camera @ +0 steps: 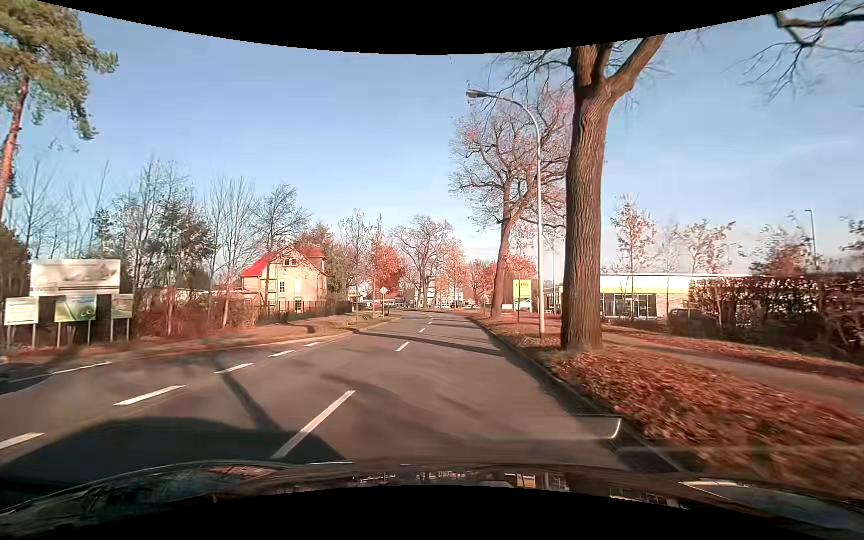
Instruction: Follow the waypoints while adhering to traffic rules and regulations
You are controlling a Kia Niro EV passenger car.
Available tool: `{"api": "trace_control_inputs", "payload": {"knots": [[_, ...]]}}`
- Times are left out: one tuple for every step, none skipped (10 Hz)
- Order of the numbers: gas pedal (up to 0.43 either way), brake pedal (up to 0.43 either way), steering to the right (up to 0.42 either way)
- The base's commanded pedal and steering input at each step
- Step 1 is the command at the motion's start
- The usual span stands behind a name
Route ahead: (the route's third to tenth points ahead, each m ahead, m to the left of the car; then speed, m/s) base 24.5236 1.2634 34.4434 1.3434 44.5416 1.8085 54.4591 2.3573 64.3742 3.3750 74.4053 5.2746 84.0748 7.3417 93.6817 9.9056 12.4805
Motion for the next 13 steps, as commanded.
{"api": "trace_control_inputs", "payload": {"knots": [[0.098, 0.0, -0.001], [0.098, 0.0, -0.002], [0.098, 0.0, -0.002], [0.098, 0.0, -0.002], [0.098, 0.0, -0.002], [0.098, 0.0, -0.002], [0.098, 0.0, -0.003], [0.098, 0.0, -0.004], [0.098, 0.0, -0.004], [0.098, 0.0, -0.004], [0.098, 0.0, -0.004], [0.098, 0.0, -0.004], [0.098, 0.0, -0.005]]}}
